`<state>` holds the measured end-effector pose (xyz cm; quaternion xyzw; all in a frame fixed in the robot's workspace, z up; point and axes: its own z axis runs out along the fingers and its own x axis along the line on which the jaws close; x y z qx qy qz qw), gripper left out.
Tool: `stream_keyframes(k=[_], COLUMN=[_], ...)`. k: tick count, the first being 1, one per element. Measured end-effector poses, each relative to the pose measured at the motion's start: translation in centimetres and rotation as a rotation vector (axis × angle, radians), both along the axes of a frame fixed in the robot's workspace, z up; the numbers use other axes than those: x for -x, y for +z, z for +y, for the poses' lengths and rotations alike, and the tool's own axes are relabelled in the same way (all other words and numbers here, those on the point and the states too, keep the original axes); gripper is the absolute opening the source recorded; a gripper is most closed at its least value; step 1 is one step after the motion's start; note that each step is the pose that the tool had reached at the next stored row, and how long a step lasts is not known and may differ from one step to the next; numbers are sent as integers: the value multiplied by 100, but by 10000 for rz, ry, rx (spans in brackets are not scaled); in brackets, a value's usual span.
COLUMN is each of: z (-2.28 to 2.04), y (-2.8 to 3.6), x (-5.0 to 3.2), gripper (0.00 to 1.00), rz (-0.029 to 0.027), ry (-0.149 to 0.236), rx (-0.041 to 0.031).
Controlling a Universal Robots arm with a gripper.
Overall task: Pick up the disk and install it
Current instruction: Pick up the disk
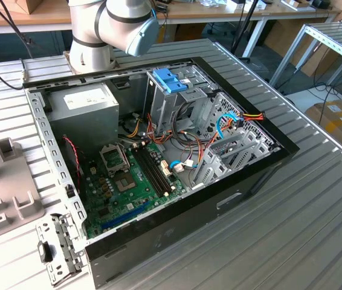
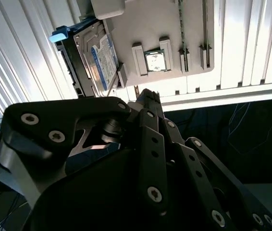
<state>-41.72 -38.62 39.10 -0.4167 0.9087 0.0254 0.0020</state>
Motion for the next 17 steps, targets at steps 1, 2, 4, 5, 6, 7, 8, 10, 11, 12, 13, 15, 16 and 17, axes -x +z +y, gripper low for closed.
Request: stream_keyframes(k=[1,2,4,5,6,7,8,10,11,12,13,15,16,17], z=[0,0,0,0,0,0,0,0,0,0,0,0,0,0], y=[0,0,0,0,0,0,0,0,0,0,0,0,0,0], x=[0,0,0,0,0,0,0,0,0,0,0,0,0,0], gripper=[11,11,11,11,11,11,11,11,11,11,11,11,11,11], rz=[1,1,0,1,1,0,0,0,0,1,0,0,0,0], ry=[61,105,217,287,330,383,423,529,578,639,674,765,821,863], rx=[1,1,0,0,0,0,0,0,0,0,0,0,0,0])
